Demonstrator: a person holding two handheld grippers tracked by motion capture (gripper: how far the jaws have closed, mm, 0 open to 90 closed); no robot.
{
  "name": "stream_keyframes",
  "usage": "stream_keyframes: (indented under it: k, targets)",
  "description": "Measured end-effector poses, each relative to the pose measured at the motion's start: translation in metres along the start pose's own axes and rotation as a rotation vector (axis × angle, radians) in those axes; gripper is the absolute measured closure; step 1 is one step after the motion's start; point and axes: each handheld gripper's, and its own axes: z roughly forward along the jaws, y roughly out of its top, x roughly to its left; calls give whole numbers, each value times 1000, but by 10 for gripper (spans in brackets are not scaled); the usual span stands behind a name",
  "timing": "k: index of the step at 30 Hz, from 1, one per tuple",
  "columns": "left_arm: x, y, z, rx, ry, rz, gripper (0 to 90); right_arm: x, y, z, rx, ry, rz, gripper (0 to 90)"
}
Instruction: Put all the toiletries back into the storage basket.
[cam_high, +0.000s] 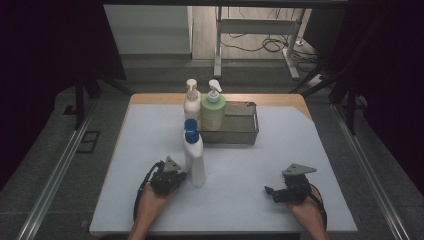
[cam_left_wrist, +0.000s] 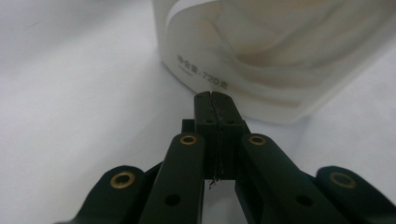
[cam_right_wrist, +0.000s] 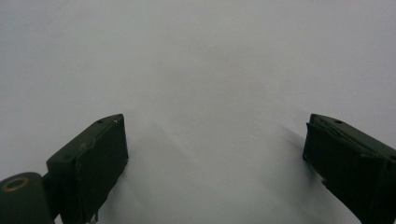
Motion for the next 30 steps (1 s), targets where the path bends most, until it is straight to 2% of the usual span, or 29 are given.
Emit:
stream_keyframes:
  k: [15, 23, 30]
  targets:
    - [-20, 7, 7, 10, -51, 46, 840, 0, 0, 0, 0, 0, 0, 61]
    - [-25, 9, 9, 12, -45, 55, 829, 0, 0, 0, 2, 1, 1, 62]
    - [-30, 12, 13, 14, -52, 83, 840, 0, 0, 0, 2, 5, 4, 61]
